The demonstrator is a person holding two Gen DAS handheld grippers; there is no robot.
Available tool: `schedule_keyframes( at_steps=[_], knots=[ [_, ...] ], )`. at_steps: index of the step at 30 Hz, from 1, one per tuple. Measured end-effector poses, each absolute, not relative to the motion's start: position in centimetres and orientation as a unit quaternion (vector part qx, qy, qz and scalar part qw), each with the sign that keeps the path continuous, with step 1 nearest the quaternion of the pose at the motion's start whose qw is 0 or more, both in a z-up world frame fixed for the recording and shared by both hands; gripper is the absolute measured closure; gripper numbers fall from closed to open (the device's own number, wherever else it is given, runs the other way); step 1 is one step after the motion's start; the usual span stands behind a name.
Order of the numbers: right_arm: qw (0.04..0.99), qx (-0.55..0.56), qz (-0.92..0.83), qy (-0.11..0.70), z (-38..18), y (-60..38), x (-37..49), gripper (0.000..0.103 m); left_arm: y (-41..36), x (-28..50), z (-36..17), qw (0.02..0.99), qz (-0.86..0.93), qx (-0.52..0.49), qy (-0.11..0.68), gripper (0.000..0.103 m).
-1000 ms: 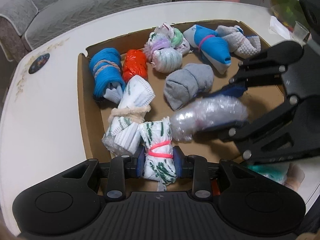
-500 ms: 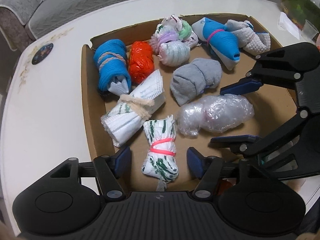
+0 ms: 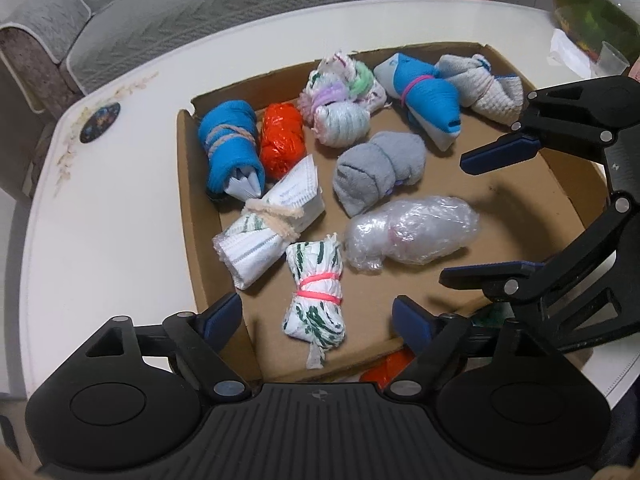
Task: Organize objects
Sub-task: 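Withdraw both open tools from the tray back to the pile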
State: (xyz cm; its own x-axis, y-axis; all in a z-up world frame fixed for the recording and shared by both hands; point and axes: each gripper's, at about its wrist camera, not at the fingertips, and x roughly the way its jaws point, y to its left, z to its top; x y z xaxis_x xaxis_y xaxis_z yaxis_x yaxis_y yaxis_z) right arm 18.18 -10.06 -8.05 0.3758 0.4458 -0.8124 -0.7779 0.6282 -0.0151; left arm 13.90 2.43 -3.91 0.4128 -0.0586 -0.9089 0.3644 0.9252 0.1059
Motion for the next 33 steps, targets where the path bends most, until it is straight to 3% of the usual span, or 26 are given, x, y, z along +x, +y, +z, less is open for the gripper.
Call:
schedule_keyframes(
  at_steps=[33],
  knots=[
    [0.823, -0.191, 0.376, 0.381, -5.6, -11.5, 14.9, 0.030, 5.6, 7.7, -1.1, 0.863, -0.106, 0.108, 0.482, 0.013]
  ],
)
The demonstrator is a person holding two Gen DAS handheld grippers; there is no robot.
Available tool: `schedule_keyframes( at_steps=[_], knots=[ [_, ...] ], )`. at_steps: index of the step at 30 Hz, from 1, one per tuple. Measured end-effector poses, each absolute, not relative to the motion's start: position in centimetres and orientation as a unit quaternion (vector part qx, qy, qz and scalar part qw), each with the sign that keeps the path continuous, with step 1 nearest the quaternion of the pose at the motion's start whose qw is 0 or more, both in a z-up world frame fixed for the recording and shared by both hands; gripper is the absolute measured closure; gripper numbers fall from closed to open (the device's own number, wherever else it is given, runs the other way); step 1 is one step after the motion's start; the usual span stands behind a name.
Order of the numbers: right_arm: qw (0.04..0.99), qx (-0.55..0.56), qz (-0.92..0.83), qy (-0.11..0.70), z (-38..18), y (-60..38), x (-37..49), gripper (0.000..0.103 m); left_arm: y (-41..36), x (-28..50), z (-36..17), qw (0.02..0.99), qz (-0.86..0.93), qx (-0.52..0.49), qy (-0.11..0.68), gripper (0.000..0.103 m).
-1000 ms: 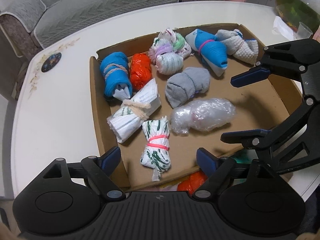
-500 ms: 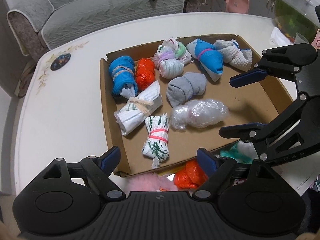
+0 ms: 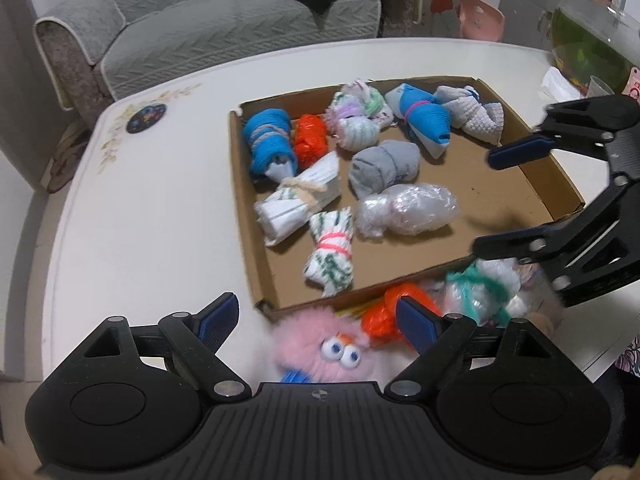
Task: Organize objects
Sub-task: 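Withdraw both open tools from the tray back to the pile, then grasp the pink fuzzy plush with left tool while right grasps lilac towel roll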
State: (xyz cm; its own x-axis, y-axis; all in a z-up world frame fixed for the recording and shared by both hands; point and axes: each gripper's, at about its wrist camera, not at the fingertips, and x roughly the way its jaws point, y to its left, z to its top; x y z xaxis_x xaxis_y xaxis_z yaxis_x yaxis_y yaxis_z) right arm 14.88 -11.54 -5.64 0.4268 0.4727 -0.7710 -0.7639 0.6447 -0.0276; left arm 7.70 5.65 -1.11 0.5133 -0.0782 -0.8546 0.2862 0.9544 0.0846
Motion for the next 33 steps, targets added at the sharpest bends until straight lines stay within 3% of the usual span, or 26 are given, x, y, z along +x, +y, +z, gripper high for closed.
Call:
schedule_keyframes(
  at_steps=[8, 14, 27, 31, 33],
  knots=[
    [0.857, -0.151, 0.362, 0.333, -5.4, -14.5, 8.5, 0.024, 8.2, 2.9, -3.0, 0.894, -0.083, 0.091, 0.430, 0.010],
    [0.870, -0.135, 0.339, 0.331, -9.5, -16.3, 3.6, 0.021, 8.8, 0.0, -6.4, 0.913, -0.066, 0.076, 0.396, 0.010],
    [0.894, -0.104, 0.290, 0.325, -13.3, -15.7, 3.8, 0.022, 6.6, 1.4, -9.2, 0.934, -0.043, 0.095, 0.341, 0.009],
    [0.900, -0.100, 0.284, 0.317, -13.6, -15.8, 3.2, 0.029, 6.2, 2.1, -9.6, 0.935, -0.046, 0.096, 0.338, 0.010],
    [0.901, -0.095, 0.282, 0.315, -13.6, -15.9, 3.1, 0.039, 6.1, 2.2, -9.5, 0.935, -0.053, 0.092, 0.339, 0.015]
  ],
)
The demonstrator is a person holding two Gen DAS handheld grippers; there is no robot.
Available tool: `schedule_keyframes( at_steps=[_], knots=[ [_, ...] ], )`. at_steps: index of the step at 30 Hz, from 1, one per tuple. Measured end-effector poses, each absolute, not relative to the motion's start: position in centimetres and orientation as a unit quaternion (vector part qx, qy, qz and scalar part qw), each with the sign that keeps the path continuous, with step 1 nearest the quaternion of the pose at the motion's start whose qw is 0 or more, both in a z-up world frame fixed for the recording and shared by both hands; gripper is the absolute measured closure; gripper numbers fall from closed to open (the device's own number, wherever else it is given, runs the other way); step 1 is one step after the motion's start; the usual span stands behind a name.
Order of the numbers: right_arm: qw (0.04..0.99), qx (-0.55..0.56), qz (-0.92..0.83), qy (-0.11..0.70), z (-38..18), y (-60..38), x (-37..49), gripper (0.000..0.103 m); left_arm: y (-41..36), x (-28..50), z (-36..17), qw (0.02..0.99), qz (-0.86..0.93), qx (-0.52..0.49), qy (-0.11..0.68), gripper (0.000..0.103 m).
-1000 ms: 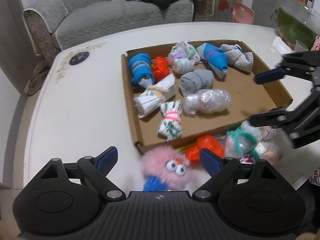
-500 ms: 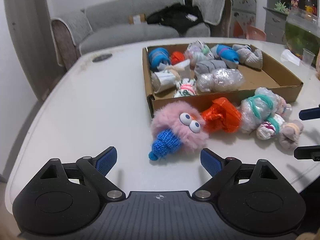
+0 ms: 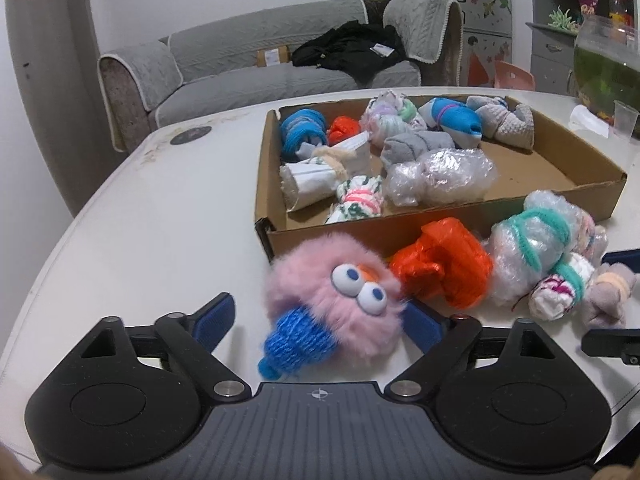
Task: Organize objects
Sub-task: 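Grasp the pink fuzzy plush with left tool while right grasps lilac towel roll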
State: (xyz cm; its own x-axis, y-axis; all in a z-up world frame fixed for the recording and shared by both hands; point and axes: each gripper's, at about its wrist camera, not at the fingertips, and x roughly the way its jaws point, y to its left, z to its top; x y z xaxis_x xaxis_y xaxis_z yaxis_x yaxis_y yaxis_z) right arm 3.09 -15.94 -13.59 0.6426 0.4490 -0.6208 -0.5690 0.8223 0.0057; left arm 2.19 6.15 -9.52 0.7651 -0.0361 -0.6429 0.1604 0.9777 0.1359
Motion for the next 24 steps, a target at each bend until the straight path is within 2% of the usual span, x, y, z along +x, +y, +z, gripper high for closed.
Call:
schedule_keyframes(
  at_steps=[1, 3, 4, 7, 24],
  knots=[
    [0.902, -0.092, 0.282, 0.313, -13.6, -16.1, 3.0, 0.041, 6.1, 2.1, -9.5, 0.935, -0.057, 0.091, 0.339, 0.019],
    [0.903, -0.089, 0.282, 0.312, -13.5, -16.3, 3.1, 0.046, 6.0, 2.1, -9.4, 0.934, -0.067, 0.083, 0.342, 0.035],
    [0.903, -0.088, 0.281, 0.312, -13.4, -16.5, 3.1, 0.046, 6.0, 2.0, -9.3, 0.934, -0.066, 0.080, 0.341, 0.049],
    [0.904, -0.089, 0.281, 0.311, -13.4, -16.7, 3.0, 0.046, 6.0, 1.9, -9.1, 0.933, -0.063, 0.074, 0.348, 0.059],
    [0.914, -0.100, 0.264, 0.292, -11.4, -19.5, 3.2, 0.047, 8.6, 0.4, -6.0, 0.937, -0.026, 0.087, 0.337, 0.059]
  ],
)
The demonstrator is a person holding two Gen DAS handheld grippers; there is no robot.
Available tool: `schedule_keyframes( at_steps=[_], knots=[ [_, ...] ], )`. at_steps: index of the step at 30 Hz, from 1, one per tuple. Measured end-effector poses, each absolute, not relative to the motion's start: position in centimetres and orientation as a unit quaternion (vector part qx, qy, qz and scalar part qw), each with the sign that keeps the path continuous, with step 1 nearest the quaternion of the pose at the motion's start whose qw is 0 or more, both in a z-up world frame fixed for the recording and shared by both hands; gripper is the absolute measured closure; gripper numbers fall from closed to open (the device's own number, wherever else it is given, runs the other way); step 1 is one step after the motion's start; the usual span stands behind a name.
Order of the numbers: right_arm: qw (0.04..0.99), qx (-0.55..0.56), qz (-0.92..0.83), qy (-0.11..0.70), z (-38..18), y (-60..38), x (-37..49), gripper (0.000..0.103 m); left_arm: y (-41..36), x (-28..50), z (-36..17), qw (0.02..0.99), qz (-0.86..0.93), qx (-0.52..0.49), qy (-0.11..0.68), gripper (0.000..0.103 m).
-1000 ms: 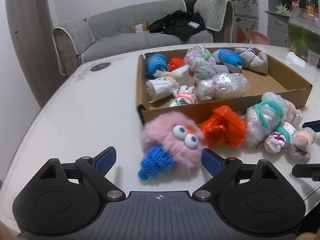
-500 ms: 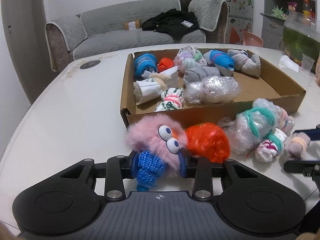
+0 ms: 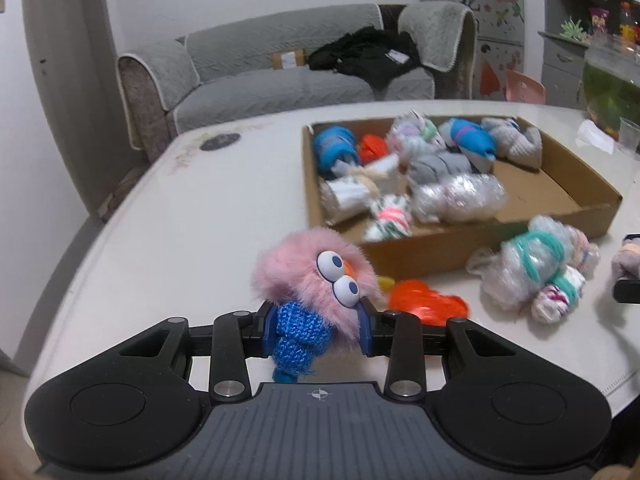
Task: Organize objects
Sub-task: 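Grasp the pink fuzzy plush with left tool while right grasps lilac towel roll, then carry the plush and lilac roll into the tray and open both tools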
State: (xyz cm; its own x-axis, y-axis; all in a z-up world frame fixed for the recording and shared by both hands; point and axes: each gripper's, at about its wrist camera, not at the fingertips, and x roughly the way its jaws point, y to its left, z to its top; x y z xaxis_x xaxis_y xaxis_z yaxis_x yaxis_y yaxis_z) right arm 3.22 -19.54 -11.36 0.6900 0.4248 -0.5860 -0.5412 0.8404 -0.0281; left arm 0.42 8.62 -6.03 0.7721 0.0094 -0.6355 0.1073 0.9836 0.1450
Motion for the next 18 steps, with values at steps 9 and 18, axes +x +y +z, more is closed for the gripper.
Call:
schedule_keyframes(
  at_steps=[9, 18],
  knots=[
    [0.924, -0.109, 0.254, 0.263, -8.7, -21.1, 4.3, 0.047, 8.8, 0.8, -1.8, 0.946, -0.038, 0.091, 0.310, 0.059],
    [0.925, -0.127, 0.271, 0.236, -4.3, -22.5, 8.4, 0.047, 3.3, 4.9, 3.0, 0.937, -0.129, 0.101, 0.309, 0.058]
  ],
)
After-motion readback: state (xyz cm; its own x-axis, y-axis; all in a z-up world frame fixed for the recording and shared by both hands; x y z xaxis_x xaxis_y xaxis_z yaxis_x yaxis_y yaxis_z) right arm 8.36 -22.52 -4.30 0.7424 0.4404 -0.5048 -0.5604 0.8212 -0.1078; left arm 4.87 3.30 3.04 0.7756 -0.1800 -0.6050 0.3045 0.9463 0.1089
